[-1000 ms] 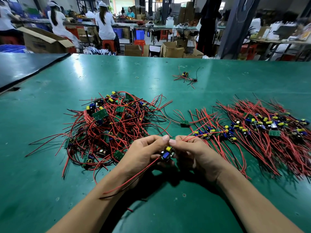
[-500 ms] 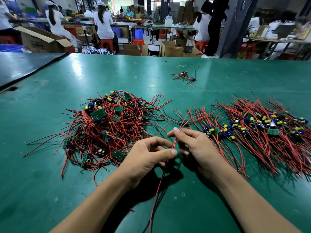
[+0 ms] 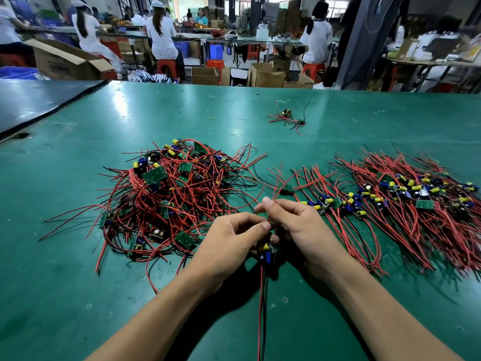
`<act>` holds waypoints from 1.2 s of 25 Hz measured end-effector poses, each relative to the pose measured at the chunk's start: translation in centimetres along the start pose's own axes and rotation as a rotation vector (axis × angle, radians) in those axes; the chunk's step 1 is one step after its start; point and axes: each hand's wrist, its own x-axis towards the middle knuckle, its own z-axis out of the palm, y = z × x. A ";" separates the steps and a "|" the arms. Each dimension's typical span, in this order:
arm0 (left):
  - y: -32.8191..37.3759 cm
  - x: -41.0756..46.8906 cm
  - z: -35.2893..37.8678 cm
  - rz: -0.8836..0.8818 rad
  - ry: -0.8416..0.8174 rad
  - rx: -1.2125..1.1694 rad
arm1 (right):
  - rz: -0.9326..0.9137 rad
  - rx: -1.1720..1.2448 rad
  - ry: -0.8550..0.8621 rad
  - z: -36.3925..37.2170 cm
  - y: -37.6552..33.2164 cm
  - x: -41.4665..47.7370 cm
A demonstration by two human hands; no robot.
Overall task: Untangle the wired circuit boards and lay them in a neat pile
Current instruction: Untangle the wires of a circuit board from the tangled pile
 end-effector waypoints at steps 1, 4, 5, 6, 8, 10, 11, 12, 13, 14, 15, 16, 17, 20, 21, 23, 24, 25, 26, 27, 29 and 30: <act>-0.1 0.1 0.0 0.006 0.019 0.001 | 0.011 -0.014 -0.026 0.0 0.1 -0.1; -0.2 0.0 0.0 0.003 0.036 -0.051 | 0.023 -0.142 -0.061 -0.1 0.3 -0.3; -0.2 0.0 0.1 0.005 0.034 -0.056 | 0.027 -0.160 -0.058 -0.2 0.2 -0.3; -0.3 -0.1 0.1 0.012 0.031 -0.040 | 0.035 -0.164 -0.041 -0.4 0.1 -0.2; -0.3 -0.2 0.1 0.037 0.018 0.040 | 0.031 -0.179 0.032 -0.9 -0.1 0.2; -0.2 -0.4 0.1 0.052 -0.010 0.121 | -0.002 -0.182 0.138 -1.6 -0.4 0.6; -0.1 -0.4 0.1 0.053 -0.020 0.145 | -0.014 -0.145 0.187 -2.0 -0.5 0.8; -0.1 -0.5 0.1 0.051 -0.025 0.163 | -0.015 -0.081 0.229 -2.2 -0.7 1.0; 0.0 -0.5 0.1 0.053 -0.027 0.175 | -0.005 -0.005 0.254 -2.4 -0.9 1.2; 0.0 -0.5 0.1 0.053 -0.030 0.184 | 0.022 0.074 0.257 -2.5 -1.2 1.3; 0.0 -0.6 0.2 0.056 -0.033 0.188 | 0.066 0.157 0.232 -2.6 -1.5 1.2; 0.1 -0.6 0.1 0.057 -0.037 0.192 | 0.121 0.243 0.184 -2.7 -1.8 1.1; 0.1 -0.6 0.1 0.062 -0.040 0.200 | 0.176 0.323 0.123 -2.9 -2.1 1.1; 0.1 -0.6 -0.1 0.069 -0.042 0.230 | 0.275 0.450 -0.053 -3.8 -2.6 0.6; 0.1 -0.7 -0.1 0.067 -0.042 0.232 | 0.292 0.459 -0.077 -3.9 -2.6 0.6; 0.1 -0.7 -0.1 0.061 -0.031 0.221 | 0.300 0.435 -0.043 -3.6 -2.5 0.6; 0.0 -0.7 -0.1 0.055 -0.017 0.201 | 0.280 0.385 -0.005 -3.3 -2.3 0.7; 0.0 -0.6 -0.1 0.049 0.001 0.172 | 0.249 0.304 0.024 -2.9 -2.0 0.7; 0.0 -0.5 -0.1 0.044 0.020 0.149 | 0.213 0.202 0.030 -2.4 -1.6 0.7; 0.0 -0.4 -0.1 0.046 0.040 0.138 | 0.178 0.095 0.009 -2.0 -1.1 0.6; -0.1 -0.3 0.0 0.057 0.071 0.117 | 0.136 -0.070 -0.068 -1.0 -0.2 0.3; -0.1 -0.3 -0.1 0.058 0.076 0.095 | 0.130 -0.115 -0.084 -0.7 0.2 0.2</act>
